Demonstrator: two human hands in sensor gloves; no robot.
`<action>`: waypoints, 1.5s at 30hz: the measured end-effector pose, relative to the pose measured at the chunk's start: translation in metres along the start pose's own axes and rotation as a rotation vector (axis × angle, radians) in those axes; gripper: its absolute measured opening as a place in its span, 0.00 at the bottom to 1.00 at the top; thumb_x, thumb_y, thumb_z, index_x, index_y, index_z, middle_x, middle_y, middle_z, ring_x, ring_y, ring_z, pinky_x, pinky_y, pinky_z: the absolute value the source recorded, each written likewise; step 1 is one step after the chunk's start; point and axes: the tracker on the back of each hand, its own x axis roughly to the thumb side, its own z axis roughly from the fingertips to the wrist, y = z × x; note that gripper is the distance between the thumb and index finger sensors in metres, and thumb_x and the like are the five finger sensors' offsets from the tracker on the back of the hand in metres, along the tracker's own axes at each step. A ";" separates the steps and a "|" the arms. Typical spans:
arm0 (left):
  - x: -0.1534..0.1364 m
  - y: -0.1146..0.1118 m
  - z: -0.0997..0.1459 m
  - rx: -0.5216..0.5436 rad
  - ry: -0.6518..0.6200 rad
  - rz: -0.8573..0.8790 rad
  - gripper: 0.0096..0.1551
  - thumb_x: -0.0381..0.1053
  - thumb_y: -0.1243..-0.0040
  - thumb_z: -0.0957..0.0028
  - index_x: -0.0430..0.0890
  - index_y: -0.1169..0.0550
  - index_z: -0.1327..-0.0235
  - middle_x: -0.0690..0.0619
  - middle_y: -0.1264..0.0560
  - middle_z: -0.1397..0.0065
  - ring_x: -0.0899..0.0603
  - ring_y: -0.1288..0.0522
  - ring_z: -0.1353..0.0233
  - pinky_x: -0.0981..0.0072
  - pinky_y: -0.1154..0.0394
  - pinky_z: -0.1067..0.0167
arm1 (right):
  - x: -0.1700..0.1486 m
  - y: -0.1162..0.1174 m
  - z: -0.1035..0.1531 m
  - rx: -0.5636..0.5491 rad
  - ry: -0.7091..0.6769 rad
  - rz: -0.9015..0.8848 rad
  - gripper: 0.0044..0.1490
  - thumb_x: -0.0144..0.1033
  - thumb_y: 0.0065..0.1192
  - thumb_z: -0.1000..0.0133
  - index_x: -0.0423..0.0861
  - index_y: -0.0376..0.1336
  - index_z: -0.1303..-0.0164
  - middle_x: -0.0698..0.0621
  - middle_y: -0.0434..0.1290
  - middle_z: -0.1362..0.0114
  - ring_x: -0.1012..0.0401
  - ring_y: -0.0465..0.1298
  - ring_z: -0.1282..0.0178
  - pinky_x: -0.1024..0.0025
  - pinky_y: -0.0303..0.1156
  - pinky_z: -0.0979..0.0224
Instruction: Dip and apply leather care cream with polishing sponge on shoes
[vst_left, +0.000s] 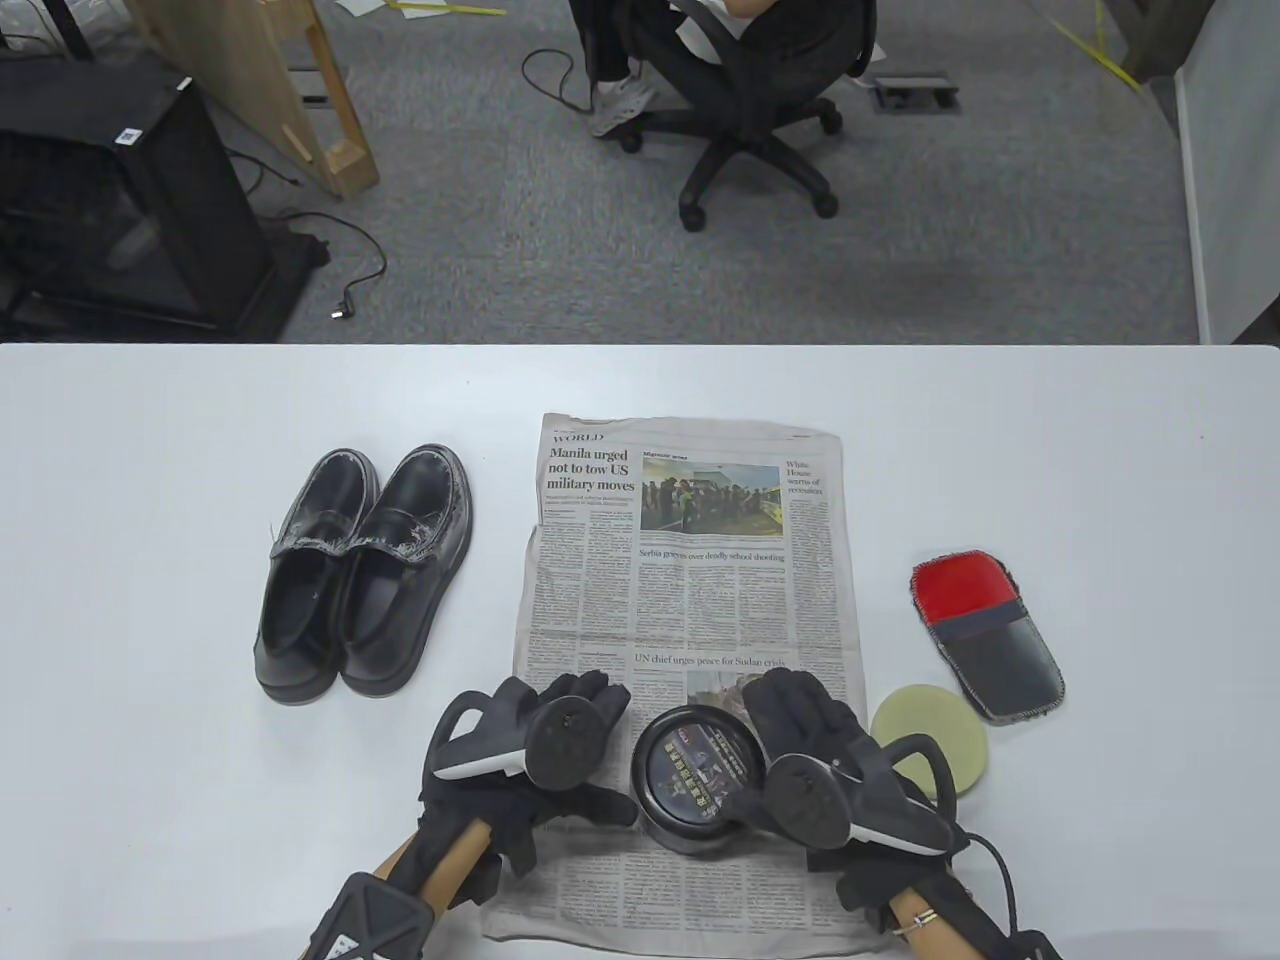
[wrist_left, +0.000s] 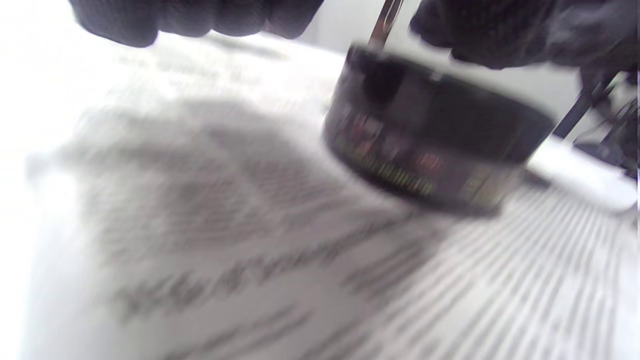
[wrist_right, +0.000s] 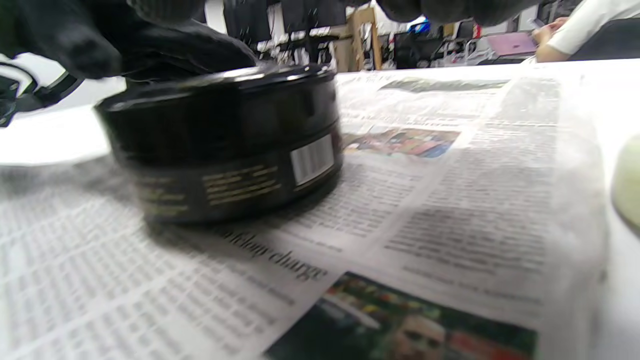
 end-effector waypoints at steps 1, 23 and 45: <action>0.012 0.004 0.000 0.036 -0.026 -0.003 0.69 0.75 0.46 0.50 0.31 0.50 0.11 0.24 0.52 0.12 0.19 0.48 0.20 0.27 0.40 0.30 | -0.005 0.000 0.000 -0.014 0.018 -0.005 0.61 0.70 0.38 0.43 0.38 0.39 0.11 0.35 0.46 0.11 0.37 0.51 0.14 0.45 0.57 0.20; 0.092 -0.023 -0.069 -0.150 0.009 -0.361 0.77 0.79 0.41 0.52 0.36 0.63 0.12 0.10 0.55 0.17 0.06 0.43 0.28 0.15 0.33 0.39 | -0.021 -0.001 0.008 -0.075 0.070 -0.017 0.58 0.67 0.40 0.42 0.40 0.40 0.12 0.37 0.47 0.11 0.37 0.52 0.14 0.44 0.58 0.20; -0.121 -0.008 0.121 -0.066 0.641 -0.096 0.77 0.75 0.36 0.54 0.36 0.60 0.11 0.13 0.57 0.15 0.07 0.48 0.24 0.14 0.39 0.34 | -0.018 0.010 0.002 -0.020 0.075 0.018 0.58 0.67 0.41 0.42 0.40 0.40 0.12 0.35 0.47 0.11 0.36 0.52 0.14 0.43 0.58 0.21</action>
